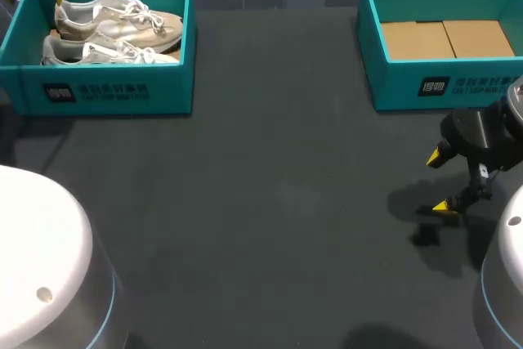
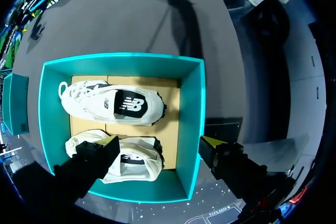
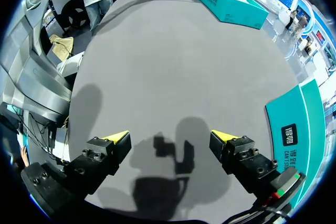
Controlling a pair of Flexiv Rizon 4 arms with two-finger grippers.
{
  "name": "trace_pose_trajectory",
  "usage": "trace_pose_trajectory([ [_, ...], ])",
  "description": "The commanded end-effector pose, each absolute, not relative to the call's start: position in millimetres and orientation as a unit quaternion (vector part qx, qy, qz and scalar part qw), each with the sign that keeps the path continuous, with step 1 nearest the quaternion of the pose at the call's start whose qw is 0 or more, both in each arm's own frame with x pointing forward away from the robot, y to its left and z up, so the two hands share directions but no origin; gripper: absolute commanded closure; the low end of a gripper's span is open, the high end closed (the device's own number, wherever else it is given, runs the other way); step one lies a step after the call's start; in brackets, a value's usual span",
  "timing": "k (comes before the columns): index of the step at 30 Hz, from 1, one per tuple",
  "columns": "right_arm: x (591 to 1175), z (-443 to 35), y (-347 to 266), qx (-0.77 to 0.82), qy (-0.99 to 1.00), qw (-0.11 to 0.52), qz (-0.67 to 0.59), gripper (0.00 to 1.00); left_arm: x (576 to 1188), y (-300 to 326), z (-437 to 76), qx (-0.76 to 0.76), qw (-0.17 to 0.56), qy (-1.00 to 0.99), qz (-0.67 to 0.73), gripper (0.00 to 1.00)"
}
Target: Take the shoe out of the shoebox, open the shoe tongue, remove and reinsert the insole, then place the shoe into the shoebox
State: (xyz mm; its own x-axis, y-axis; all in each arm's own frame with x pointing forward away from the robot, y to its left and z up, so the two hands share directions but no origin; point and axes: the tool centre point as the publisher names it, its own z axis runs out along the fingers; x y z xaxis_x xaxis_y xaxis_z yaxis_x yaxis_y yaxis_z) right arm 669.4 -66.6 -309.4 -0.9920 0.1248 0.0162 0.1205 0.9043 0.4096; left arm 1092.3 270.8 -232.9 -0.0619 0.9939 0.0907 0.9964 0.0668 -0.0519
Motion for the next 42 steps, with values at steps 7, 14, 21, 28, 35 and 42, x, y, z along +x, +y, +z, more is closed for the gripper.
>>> trace_pose_trajectory([
  [7, 668, -309, -67, 0.063, 0.976, 0.006, 0.209, 0.00, 1063, 275, -241, -0.694, 0.055, -0.717, 0.029, 0.00],
  [14, 668, -309, -67, 0.063, 0.976, 0.006, 0.209, 0.00, 1050, 279, -250, -0.696, 0.050, -0.716, 0.031, 0.00],
  [21, 668, -309, -67, 0.063, 0.976, 0.006, 0.209, 0.00, 1041, 280, -264, -0.692, 0.036, -0.721, 0.025, 0.00],
  [28, 668, -309, -67, 0.063, 0.976, 0.006, 0.209, 0.00, 1038, 280, -286, -0.694, 0.017, -0.719, 0.012, 0.00],
  [35, 668, -309, -67, 0.063, 0.976, 0.006, 0.209, 0.00, 1041, 281, -299, -0.691, 0.013, -0.723, 0.012, 0.00],
  [42, 668, -309, -67, 0.063, 0.976, 0.006, 0.209, 0.00, 1050, 280, -309, -0.683, 0.008, -0.730, 0.004, 0.00],
])
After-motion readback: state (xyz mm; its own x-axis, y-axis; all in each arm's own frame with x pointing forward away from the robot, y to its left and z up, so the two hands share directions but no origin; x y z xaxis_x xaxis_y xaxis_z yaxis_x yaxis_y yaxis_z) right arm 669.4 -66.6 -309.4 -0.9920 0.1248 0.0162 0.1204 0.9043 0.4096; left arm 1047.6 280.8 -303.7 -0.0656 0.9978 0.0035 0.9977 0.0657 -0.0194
